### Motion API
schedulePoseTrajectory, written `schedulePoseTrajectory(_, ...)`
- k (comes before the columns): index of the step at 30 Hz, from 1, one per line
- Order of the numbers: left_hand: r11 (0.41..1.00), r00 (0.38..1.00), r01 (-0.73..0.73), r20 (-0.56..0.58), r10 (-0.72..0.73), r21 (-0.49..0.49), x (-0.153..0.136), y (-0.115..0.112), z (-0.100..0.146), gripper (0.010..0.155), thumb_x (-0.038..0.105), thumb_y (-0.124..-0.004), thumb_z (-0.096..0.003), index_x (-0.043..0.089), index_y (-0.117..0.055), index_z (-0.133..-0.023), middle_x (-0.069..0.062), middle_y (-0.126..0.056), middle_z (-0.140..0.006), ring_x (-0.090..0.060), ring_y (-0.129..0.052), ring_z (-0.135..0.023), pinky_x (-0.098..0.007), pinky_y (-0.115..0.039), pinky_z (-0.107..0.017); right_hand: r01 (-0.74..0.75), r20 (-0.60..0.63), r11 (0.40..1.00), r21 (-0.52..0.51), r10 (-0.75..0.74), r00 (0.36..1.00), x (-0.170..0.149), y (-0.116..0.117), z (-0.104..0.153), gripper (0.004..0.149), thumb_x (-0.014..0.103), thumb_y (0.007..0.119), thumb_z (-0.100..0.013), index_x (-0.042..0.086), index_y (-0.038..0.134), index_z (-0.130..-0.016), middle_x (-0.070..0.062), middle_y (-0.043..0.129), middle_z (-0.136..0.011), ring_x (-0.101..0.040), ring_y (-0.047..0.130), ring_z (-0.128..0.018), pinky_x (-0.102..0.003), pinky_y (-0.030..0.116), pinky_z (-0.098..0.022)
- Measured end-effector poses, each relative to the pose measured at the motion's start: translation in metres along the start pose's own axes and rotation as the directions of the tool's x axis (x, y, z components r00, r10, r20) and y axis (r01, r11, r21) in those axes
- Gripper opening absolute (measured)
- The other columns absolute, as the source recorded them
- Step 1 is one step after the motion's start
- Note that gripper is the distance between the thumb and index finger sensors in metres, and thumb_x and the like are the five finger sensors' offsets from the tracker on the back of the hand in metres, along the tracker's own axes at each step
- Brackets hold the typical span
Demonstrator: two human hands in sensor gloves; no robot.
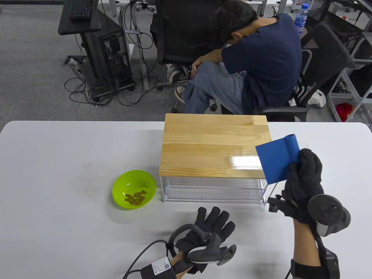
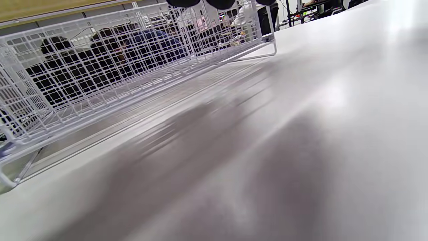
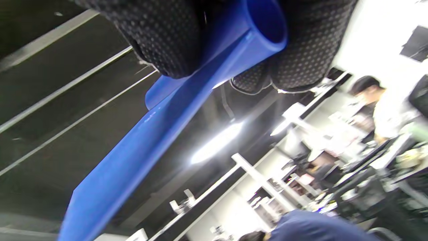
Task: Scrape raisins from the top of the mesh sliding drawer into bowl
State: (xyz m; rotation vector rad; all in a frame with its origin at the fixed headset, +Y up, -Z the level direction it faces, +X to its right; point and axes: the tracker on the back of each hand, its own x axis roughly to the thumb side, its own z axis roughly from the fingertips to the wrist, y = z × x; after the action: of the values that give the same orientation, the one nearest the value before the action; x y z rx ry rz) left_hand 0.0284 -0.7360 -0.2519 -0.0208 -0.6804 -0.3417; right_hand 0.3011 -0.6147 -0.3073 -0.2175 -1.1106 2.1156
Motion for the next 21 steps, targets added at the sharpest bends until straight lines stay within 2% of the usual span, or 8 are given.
schedulePoseTrajectory(4,0.999,0.999,-0.032,0.0,0.032,0.019,-0.004,0.003,0.002,0.072,0.065,-0.053,-0.0496,0.041,-0.035,-0.115,0.002,-0.036,-0.128,-0.031,-0.043,-0.123,-0.062,-0.042,-0.084,-0.073,-0.162,0.995,-0.073,0.06,0.985,-0.04,-0.013,-0.007,0.055,0.015,0.077,-0.054,0.005,0.056,-0.104,-0.025,0.056,-0.102,-0.05,0.078,-0.081,-0.061,0.074,-0.053)
schedulePoseTrajectory(6,0.999,0.999,-0.038,-0.002,0.039,0.018,-0.006,0.003,0.002,0.072,0.065,-0.053,-0.0497,0.041,-0.035,-0.115,0.002,-0.036,-0.128,-0.031,-0.043,-0.123,-0.062,-0.042,-0.084,-0.133,-0.244,0.989,-0.068,0.113,0.963,-0.059,-0.015,-0.007,0.055,0.014,0.077,-0.054,0.003,0.056,-0.104,-0.027,0.056,-0.101,-0.052,0.078,-0.08,-0.061,0.074,-0.052)
schedulePoseTrajectory(8,0.999,0.999,-0.038,-0.003,0.038,0.004,-0.007,0.002,0.001,0.072,0.064,-0.053,-0.0498,0.041,-0.034,-0.116,0.002,-0.035,-0.128,-0.031,-0.043,-0.123,-0.062,-0.042,-0.084,-0.197,-0.345,0.98,0.019,0.192,0.919,-0.081,-0.009,-0.003,0.055,0.014,0.077,-0.054,0.003,0.057,-0.103,-0.027,0.057,-0.101,-0.052,0.079,-0.079,-0.062,0.074,-0.051)
schedulePoseTrajectory(11,0.999,1.0,-0.031,0.003,0.031,-0.023,-0.005,0.0,-0.001,0.072,0.064,-0.053,-0.0497,0.041,-0.034,-0.115,0.002,-0.035,-0.128,-0.031,-0.042,-0.123,-0.062,-0.042,-0.084,-0.308,-0.383,0.931,0.193,0.361,0.85,-0.105,0.009,0.003,0.054,0.014,0.078,-0.053,0.003,0.059,-0.103,-0.027,0.058,-0.101,-0.052,0.08,-0.079,-0.061,0.075,-0.051)
schedulePoseTrajectory(14,0.999,0.999,-0.041,0.007,0.041,-0.024,-0.005,0.001,0.0,0.072,0.064,-0.053,-0.0498,0.041,-0.034,-0.115,0.002,-0.035,-0.128,-0.031,-0.043,-0.123,-0.062,-0.042,-0.084,-0.36,-0.38,0.858,0.366,0.491,0.784,-0.123,0.03,0.011,0.054,0.014,0.078,-0.054,0.003,0.059,-0.103,-0.027,0.058,-0.101,-0.052,0.08,-0.079,-0.061,0.075,-0.051)
schedulePoseTrajectory(16,0.999,0.999,-0.05,0.001,0.05,-0.017,-0.007,0.002,0.0,0.072,0.064,-0.053,-0.0499,0.041,-0.034,-0.115,0.002,-0.035,-0.128,-0.031,-0.043,-0.123,-0.062,-0.042,-0.084,-0.417,-0.329,0.789,0.451,0.581,0.744,-0.132,0.042,0.016,0.054,0.014,0.078,-0.054,0.004,0.06,-0.103,-0.027,0.059,-0.101,-0.052,0.08,-0.079,-0.061,0.075,-0.051)
schedulePoseTrajectory(18,0.998,0.998,-0.061,-0.004,0.061,-0.015,-0.01,0.002,0.0,0.072,0.064,-0.053,-0.0499,0.041,-0.035,-0.116,0.002,-0.036,-0.128,-0.032,-0.043,-0.123,-0.062,-0.042,-0.084,-0.471,-0.267,0.715,0.517,0.658,0.704,-0.136,0.051,0.02,0.053,0.014,0.079,-0.054,0.005,0.061,-0.103,-0.026,0.061,-0.101,-0.051,0.081,-0.078,-0.06,0.076,-0.051)
schedulePoseTrajectory(21,0.996,0.997,-0.08,-0.004,0.08,-0.033,-0.012,0.001,0.001,0.073,0.064,-0.053,-0.0501,0.04,-0.034,-0.116,0.001,-0.036,-0.128,-0.032,-0.043,-0.123,-0.062,-0.042,-0.084,-0.541,-0.194,0.639,0.547,0.726,0.66,-0.139,0.058,0.024,0.052,0.015,0.079,-0.054,0.006,0.062,-0.103,-0.025,0.062,-0.101,-0.051,0.082,-0.079,-0.06,0.077,-0.052)
